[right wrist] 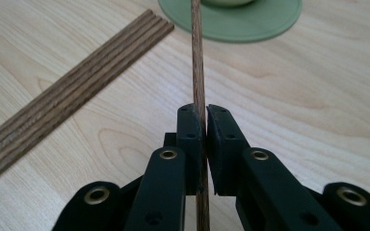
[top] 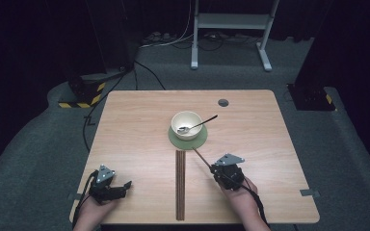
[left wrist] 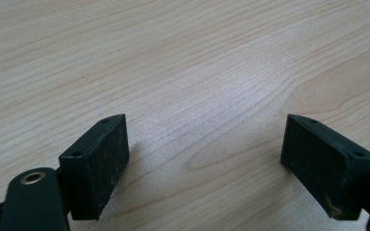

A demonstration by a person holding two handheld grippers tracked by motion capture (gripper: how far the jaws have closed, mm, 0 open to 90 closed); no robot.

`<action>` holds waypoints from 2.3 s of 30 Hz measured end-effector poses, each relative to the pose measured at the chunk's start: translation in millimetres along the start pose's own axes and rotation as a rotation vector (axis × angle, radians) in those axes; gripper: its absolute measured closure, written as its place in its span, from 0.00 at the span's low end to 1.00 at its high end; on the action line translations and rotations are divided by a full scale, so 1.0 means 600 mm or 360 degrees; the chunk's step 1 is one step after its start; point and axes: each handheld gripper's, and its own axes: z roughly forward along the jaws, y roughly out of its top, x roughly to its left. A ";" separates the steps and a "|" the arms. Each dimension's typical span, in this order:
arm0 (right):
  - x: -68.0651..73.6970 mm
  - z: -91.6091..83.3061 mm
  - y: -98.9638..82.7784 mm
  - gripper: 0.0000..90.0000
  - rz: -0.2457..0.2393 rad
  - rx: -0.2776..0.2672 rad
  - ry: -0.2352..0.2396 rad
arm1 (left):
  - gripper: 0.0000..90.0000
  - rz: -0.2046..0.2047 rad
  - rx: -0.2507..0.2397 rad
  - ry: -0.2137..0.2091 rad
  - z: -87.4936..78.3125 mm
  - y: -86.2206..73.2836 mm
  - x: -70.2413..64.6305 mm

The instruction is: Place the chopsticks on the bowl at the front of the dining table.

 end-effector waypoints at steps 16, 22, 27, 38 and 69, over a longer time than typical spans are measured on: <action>-0.020 -0.015 0.039 0.94 -0.0014 -0.0091 -0.0033 | 0.19 -0.0001 -0.0001 0.0002 0.000 0.000 0.000; -0.029 -0.013 0.054 0.94 -0.0016 -0.0104 -0.0051 | 0.19 0.0000 0.0000 0.0000 0.000 0.000 0.000; -0.038 -0.010 0.065 0.94 -0.0003 -0.0099 -0.0059 | 0.19 0.0002 0.0001 -0.0003 0.000 0.000 0.000; -0.047 -0.009 0.095 0.94 0.0001 -0.0126 -0.0074 | 0.19 0.0002 0.0001 -0.0003 0.000 0.000 0.000; -0.052 0.077 0.182 0.94 0.0058 -0.0115 -0.0083 | 0.19 -0.0001 -0.0002 -0.0009 0.001 0.000 -0.001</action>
